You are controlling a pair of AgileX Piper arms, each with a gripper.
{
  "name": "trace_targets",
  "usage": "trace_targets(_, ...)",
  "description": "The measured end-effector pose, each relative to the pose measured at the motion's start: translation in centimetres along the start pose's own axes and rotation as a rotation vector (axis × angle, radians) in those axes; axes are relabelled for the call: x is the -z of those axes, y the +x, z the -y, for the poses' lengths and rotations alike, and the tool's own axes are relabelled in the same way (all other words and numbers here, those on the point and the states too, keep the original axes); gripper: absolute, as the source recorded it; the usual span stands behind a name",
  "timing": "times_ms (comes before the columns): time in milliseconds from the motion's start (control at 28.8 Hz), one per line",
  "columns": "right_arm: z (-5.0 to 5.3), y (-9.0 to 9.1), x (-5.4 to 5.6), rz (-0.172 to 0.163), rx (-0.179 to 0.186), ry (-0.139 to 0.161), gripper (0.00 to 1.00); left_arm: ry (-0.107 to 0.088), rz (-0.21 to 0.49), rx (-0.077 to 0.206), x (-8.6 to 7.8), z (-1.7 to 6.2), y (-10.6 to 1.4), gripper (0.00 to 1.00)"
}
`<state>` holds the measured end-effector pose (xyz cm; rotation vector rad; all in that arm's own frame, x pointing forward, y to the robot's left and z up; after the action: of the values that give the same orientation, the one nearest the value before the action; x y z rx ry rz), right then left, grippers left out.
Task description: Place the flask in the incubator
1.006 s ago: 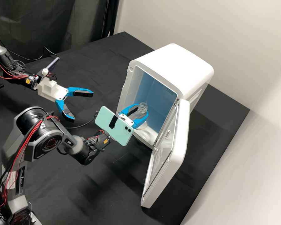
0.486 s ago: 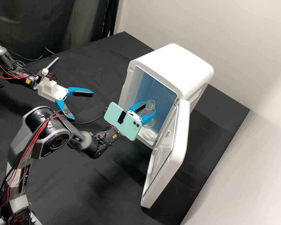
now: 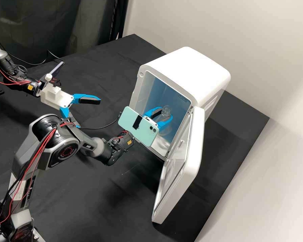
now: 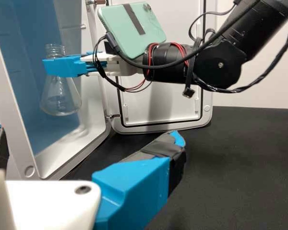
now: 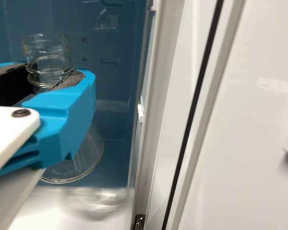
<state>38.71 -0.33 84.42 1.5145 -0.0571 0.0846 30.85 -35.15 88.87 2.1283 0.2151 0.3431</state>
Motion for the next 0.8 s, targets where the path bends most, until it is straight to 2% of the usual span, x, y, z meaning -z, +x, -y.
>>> trace_targets(139,0.0,0.4,-0.2,0.012,0.0,0.001,0.0,0.0,0.0,0.0,0.0,0.0,0.0,1.0)
trace_targets(382,0.2,1.5,-0.5,0.013,0.001,0.0,0.0,0.0,0.0,0.0,0.0,0.0,0.0,1.0)
trace_targets(798,0.9,2.1,-1.2,0.048,0.034,-0.001,0.0,0.0,0.0,0.0,0.0,0.0,0.0,1.0)
